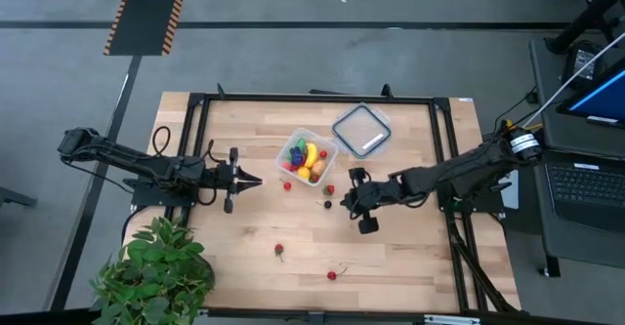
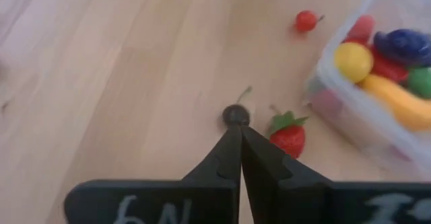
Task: Pick and placing Produce into tupperware
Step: Put the top red strawberry into the transparent container
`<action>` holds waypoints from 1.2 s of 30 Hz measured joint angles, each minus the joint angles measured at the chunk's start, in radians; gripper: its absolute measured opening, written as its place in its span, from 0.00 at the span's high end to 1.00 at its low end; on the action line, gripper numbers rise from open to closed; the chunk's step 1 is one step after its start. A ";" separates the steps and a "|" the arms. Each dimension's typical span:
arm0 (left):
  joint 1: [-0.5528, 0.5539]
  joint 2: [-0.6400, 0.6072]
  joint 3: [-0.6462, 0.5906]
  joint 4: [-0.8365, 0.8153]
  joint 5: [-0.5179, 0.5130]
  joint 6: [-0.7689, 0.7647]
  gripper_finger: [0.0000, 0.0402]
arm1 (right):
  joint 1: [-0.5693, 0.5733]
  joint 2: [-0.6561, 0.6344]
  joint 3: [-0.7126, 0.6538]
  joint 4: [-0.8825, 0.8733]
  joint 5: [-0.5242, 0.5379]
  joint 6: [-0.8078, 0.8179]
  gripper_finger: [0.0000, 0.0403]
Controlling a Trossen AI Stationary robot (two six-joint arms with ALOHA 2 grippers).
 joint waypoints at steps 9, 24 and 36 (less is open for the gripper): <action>0.000 0.000 0.000 -0.001 0.000 0.005 0.89 | -0.043 -0.001 0.000 0.068 0.002 0.021 0.97; 0.000 0.000 0.000 -0.001 0.000 0.007 0.82 | -0.059 -0.001 0.000 0.063 0.000 0.034 0.77; 0.000 0.000 0.000 -0.001 -0.001 0.007 0.83 | -0.059 -0.001 0.000 0.063 0.002 0.023 0.60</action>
